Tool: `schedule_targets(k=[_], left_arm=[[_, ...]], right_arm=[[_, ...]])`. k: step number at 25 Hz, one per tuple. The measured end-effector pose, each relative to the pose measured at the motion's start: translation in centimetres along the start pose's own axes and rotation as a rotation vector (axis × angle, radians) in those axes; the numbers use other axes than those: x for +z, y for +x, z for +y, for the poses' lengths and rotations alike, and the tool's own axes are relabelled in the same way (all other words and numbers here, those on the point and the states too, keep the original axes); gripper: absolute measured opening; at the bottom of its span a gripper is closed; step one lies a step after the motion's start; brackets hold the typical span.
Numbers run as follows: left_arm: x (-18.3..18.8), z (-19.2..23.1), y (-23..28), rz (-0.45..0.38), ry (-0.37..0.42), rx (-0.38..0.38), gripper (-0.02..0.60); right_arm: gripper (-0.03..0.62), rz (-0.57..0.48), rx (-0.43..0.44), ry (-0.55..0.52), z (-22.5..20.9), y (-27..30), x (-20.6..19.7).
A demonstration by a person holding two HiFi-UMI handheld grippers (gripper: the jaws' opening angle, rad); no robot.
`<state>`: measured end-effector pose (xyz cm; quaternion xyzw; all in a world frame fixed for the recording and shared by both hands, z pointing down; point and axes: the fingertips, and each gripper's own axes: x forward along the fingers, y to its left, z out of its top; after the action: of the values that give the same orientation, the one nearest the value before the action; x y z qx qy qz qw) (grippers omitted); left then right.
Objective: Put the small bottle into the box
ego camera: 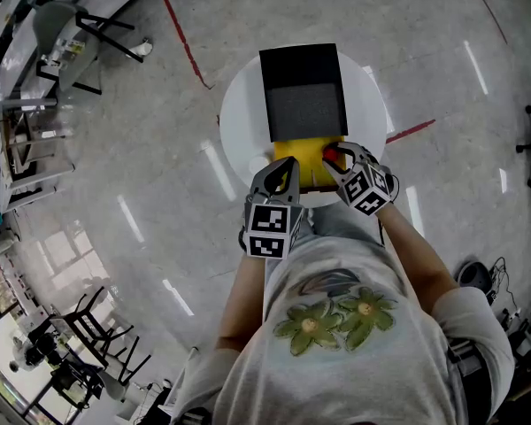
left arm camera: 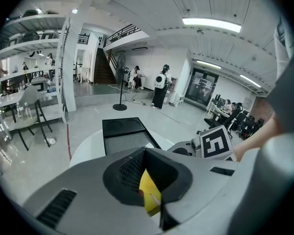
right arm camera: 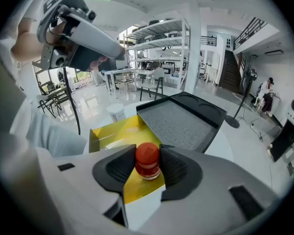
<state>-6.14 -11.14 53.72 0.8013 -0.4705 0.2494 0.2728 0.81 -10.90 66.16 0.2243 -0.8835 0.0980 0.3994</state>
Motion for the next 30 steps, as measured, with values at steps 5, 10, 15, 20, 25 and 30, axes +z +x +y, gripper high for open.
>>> schedule_targets(k=[5, 10, 15, 20, 25, 30], left_arm=[[0.1, 0.0, -0.2, -0.011, 0.001, 0.007, 0.0], [0.4, 0.1, -0.7, -0.022, 0.005, 0.013, 0.0], [1.4, 0.7, -0.9, -0.049, 0.011, 0.033, 0.0], [2.3, 0.2, -1.7, -0.075, 0.019, 0.036, 0.0], [2.8, -0.8, -2.3, -0.1, 0.033, 0.033, 0.0], [3.5, -1.4, -3.1, -0.13, 0.041, 0.031, 0.0]], right_arm=[[0.164, -0.02, 0.004, -0.007, 0.2, -0.2, 0.4], [0.181, -0.053, 0.002, -0.002, 0.1, -0.9, 2.0], [0.181, -0.123, -0.04, 0.033, -1.3, -2.7, 4.0], [0.173, -0.196, -0.078, 0.061, -2.0, -5.4, 6.2], [0.135, -0.292, -0.123, 0.094, -2.4, -8.7, 8.2], [0.003, -0.39, -0.192, 0.13, -2.8, -12.1, 9.8]])
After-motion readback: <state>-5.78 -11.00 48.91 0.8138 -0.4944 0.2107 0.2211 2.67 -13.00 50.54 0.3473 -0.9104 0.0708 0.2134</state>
